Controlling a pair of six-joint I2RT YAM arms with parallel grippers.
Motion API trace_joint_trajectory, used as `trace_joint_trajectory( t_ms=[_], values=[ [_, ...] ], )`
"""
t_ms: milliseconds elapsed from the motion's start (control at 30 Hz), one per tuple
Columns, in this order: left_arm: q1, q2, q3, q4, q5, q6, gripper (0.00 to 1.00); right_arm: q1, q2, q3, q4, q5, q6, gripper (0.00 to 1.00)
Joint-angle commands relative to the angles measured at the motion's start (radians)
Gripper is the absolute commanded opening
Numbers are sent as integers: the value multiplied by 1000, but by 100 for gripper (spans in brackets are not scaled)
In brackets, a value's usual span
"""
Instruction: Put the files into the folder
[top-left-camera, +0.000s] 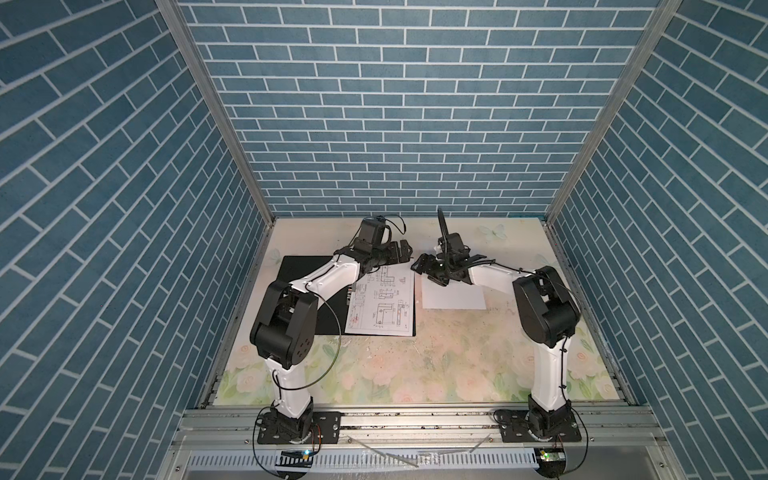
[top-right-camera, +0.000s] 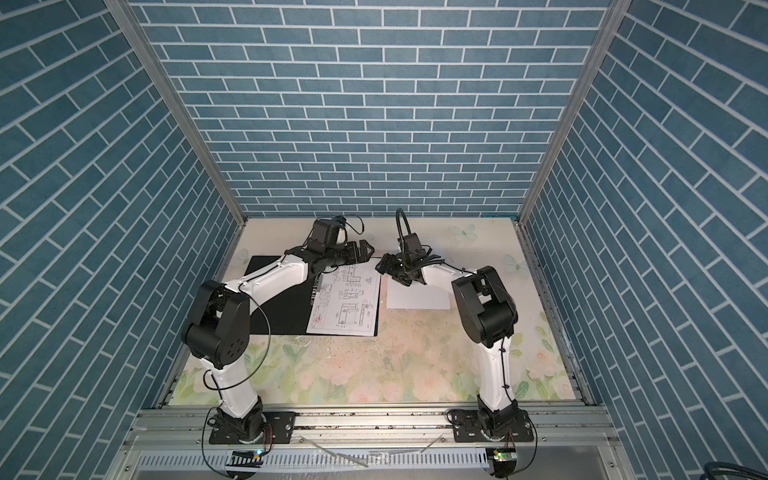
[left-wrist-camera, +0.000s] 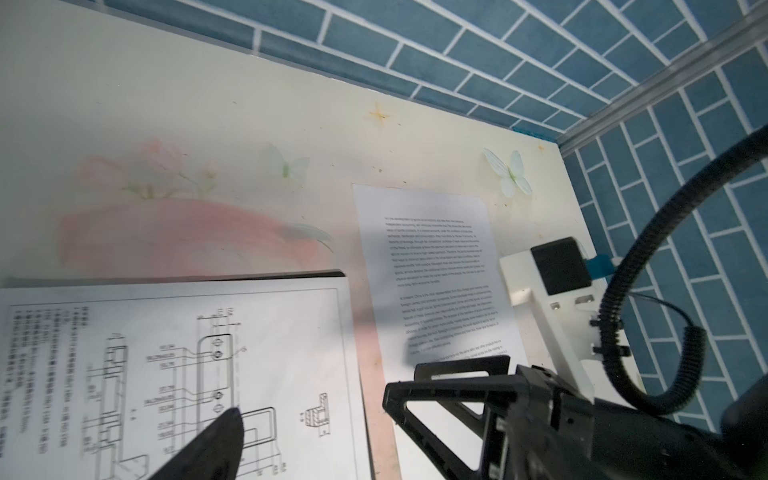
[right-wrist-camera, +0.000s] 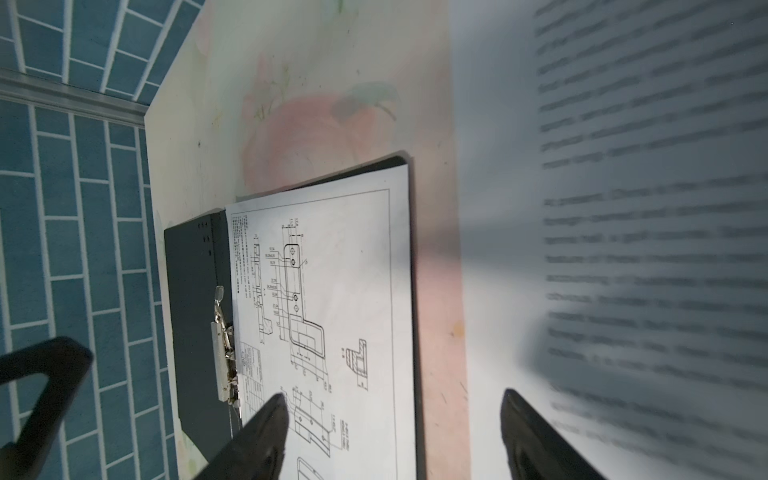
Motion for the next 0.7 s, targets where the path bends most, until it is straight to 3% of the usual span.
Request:
trace_joint_trajectory(
  t_ms=[0, 367, 667],
  values=[
    [-51, 33, 22, -2, -18, -24, 100, -37, -121, -96, -12, 98, -83, 83],
    [-166, 153, 87, -39, -68, -95, 100, -281, -266, -265, -102, 161, -259, 88],
    [-208, 248, 156, -76, -71, -123, 100, -323, -188, -251, -79, 82, -279, 86]
  ],
)
